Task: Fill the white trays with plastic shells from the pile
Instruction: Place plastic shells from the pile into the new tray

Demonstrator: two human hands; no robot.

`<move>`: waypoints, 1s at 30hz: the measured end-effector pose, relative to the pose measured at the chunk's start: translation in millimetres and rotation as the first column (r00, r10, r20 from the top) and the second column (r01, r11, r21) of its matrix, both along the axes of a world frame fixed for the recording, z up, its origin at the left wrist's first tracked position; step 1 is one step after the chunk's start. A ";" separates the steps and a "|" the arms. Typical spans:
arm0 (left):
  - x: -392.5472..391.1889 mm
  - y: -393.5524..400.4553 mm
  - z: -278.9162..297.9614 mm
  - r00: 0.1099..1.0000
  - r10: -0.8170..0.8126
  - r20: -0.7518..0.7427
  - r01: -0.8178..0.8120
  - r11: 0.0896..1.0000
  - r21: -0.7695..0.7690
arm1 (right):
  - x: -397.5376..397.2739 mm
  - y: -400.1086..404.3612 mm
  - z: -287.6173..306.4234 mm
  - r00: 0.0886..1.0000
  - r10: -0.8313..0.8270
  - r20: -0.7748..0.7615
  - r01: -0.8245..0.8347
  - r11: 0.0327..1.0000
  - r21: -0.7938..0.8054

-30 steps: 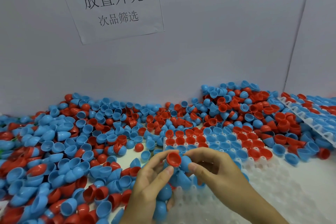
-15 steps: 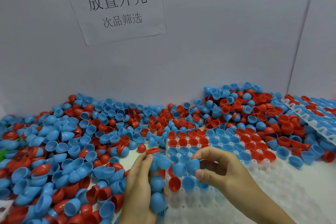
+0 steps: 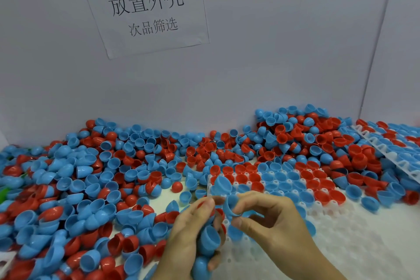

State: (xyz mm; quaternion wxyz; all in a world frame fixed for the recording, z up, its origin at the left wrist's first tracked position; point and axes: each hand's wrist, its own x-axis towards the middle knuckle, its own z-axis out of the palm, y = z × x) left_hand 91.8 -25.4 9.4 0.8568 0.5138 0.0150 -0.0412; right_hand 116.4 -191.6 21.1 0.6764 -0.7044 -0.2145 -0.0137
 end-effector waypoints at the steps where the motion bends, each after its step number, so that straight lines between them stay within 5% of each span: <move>1: -0.8 -0.1 -1.2 1.000 -0.008 0.011 0.008 1.000 0.027 | -0.6 0.5 0.2 1.000 0.007 -0.004 -0.007 1.000 -0.024; 25: -2.0 -5.0 -4.3 0.996 -0.003 0.091 -0.024 0.955 0.295 | -0.7 5.7 -9.5 0.942 -0.184 0.282 0.258 0.932 -0.256; 30: -1.3 -8.3 -5.1 0.994 0.080 0.072 -0.096 0.965 0.245 | 6.4 -7.0 -5.1 0.948 -0.197 0.248 0.258 0.935 -0.244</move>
